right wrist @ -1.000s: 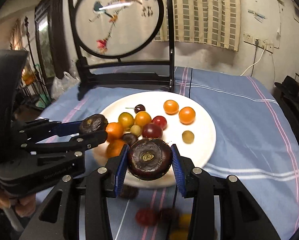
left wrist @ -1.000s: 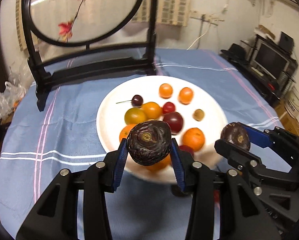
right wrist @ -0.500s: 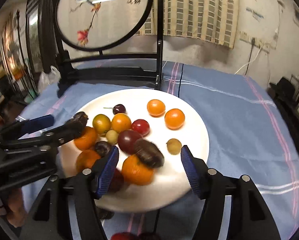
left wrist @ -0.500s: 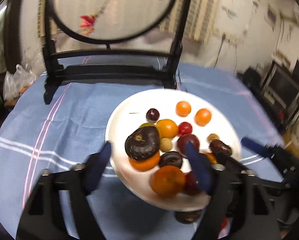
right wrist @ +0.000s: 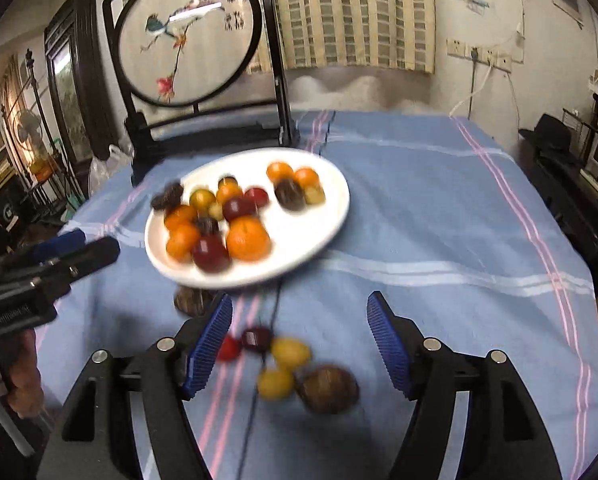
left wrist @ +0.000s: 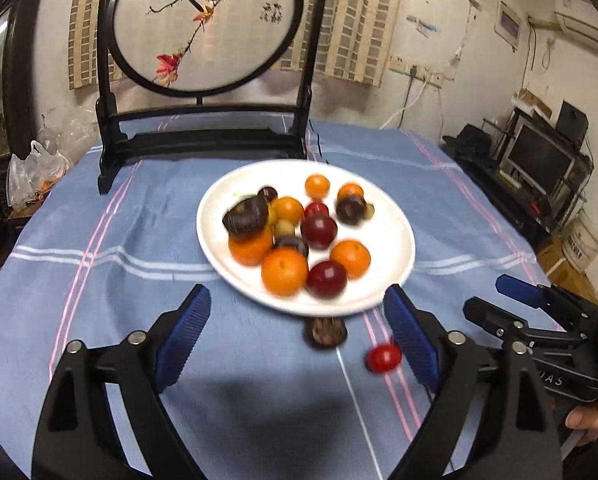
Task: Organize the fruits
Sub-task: 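Carry both dark fruits over the white plate and open both tools, then grasp a dark brown fruit with the right tool while the left tool grasps another dark fruit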
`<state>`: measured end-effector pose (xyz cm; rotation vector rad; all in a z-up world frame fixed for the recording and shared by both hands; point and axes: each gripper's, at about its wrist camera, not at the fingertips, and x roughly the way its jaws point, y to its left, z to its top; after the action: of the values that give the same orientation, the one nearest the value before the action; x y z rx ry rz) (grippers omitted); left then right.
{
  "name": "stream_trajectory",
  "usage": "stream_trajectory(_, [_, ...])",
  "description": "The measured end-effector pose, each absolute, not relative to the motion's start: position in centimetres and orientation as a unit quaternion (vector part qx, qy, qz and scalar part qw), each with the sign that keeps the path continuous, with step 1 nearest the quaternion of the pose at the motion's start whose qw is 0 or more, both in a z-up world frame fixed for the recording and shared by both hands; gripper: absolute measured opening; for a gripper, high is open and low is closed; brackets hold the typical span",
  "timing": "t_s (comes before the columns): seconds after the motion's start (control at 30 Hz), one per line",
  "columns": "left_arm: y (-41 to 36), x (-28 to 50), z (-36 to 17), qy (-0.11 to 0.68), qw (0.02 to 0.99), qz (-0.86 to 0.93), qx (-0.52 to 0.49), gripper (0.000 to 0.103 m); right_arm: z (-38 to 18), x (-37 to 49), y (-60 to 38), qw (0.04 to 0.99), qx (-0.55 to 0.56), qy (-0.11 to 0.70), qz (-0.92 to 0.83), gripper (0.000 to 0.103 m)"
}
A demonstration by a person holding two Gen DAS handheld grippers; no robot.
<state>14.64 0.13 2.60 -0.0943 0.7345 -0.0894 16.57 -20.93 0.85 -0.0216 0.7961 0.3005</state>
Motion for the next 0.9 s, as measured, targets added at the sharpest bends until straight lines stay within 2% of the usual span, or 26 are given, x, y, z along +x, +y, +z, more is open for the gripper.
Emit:
stream_trajectory(0.37, [-0.9, 13.3, -2.4, 0.401, 0.915, -0.047, -0.004, 0.088, -3.5, 12.2, -21.9, 0.886, -0.022, 0.445, 0.126, 0.070])
stream_trajectory(0.43, [-0.6, 13.3, -3.1, 0.404, 0.913, -0.051, -0.010, 0.088, -4.3, 12.1, -21.7, 0.881, -0.055, 0.458, 0.108, 0.065])
stream_trajectory(0.5, [-0.5, 13.4, -3.5, 0.409, 0.911, -0.052, -0.007, 0.088, -5.0, 12.5, -21.6, 0.874, -0.073, 0.471, 0.095, 0.055])
stream_trajectory(0.8, [0.0, 14.1, -4.2, 0.430, 0.900, -0.063, -0.022, 0.088, -5.5, 16.1, -21.0, 0.880, -0.058, 0.463, 0.087, 0.052])
stream_trajectory(0.83, [-0.1, 14.1, -4.2, 0.431, 0.900, -0.065, -0.022, 0.088, -5.5, 16.4, -21.0, 0.882, -0.055, 0.461, 0.088, 0.049])
stream_trajectory(0.87, [-0.1, 14.2, -4.3, 0.434, 0.898, -0.069, -0.024, 0.088, -5.5, 16.4, -21.1, 0.884, -0.049, 0.456, 0.089, 0.040])
stream_trajectory(0.9, [-0.1, 14.2, -4.4, 0.438, 0.896, -0.073, -0.027, 0.088, -5.5, 16.3, -21.2, 0.886, -0.044, 0.453, 0.088, 0.040])
